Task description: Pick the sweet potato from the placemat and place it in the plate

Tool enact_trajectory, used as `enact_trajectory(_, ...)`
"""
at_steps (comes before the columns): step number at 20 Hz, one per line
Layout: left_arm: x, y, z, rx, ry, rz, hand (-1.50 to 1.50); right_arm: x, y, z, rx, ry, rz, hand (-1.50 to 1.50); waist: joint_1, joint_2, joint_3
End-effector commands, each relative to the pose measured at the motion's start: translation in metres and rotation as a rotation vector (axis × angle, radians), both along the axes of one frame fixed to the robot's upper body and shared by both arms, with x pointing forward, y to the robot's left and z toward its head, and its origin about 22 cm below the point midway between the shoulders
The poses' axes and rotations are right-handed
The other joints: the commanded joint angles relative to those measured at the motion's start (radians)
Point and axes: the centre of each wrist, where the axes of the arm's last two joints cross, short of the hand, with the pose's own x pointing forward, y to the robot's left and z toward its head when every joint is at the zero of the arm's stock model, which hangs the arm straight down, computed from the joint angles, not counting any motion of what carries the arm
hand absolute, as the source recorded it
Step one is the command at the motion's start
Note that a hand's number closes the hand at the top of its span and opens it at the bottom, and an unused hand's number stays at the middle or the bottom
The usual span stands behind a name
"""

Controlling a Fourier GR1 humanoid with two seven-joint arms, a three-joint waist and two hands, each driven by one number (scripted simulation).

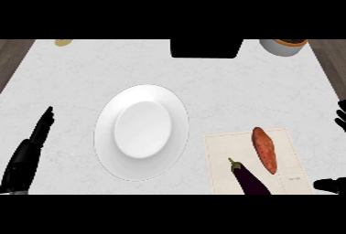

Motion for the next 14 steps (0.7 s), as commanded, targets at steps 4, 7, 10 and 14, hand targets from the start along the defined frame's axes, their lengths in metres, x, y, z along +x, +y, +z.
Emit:
enact_trajectory(4,0.008,-0.005,-0.011,0.000,0.000,-0.001,0.00,0.030,0.000,-0.027,-0.080,0.184,0.119,-1.50,-0.006,0.001,0.001)
enact_trajectory(7,0.014,0.003,-0.003,0.011,0.002,-0.009,0.00,0.039,0.005,-0.016,-0.132,0.241,0.176,-1.50,-0.008,0.000,0.000)
enact_trajectory(10,0.009,0.001,0.006,0.006,0.003,-0.005,0.00,0.048,-0.009,-0.040,-0.245,0.322,0.238,-1.50,0.004,0.001,0.001)
enact_trajectory(14,0.016,0.000,0.000,-0.003,0.003,0.010,0.00,0.063,-0.001,-0.045,-0.242,0.345,0.289,-1.50,-0.006,0.000,0.001)
